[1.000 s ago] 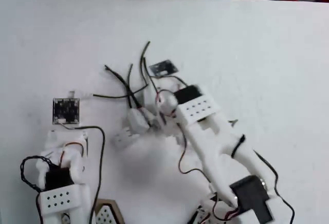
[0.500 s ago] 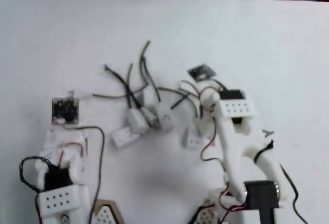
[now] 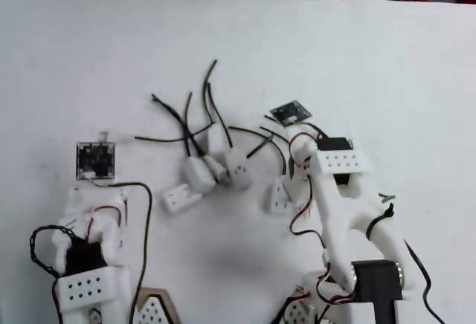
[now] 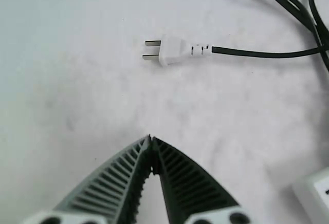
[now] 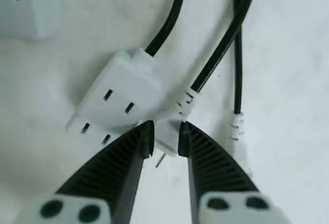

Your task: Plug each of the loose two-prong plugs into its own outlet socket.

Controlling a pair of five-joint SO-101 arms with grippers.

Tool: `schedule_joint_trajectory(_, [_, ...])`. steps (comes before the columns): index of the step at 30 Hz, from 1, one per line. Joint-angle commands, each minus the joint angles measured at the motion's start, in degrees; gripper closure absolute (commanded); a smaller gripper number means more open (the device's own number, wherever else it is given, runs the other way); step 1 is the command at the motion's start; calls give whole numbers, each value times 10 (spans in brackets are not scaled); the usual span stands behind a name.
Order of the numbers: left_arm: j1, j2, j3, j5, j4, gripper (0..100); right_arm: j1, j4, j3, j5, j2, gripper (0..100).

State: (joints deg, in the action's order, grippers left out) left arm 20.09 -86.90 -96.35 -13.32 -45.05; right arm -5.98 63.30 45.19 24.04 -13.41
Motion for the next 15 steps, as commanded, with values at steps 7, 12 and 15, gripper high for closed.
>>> schedule_joint_trajectory(7, [5, -8, 4, -6, 12, 976, 7, 3, 20, 3, -23, 911])
schedule_joint_trajectory(12, [5, -8, 4, -6, 12, 976, 18, 2, 15, -39, -24, 910])
schedule_joint_trajectory(15, [5, -8, 4, -6, 12, 976, 19, 9, 8, -74, -24, 878])
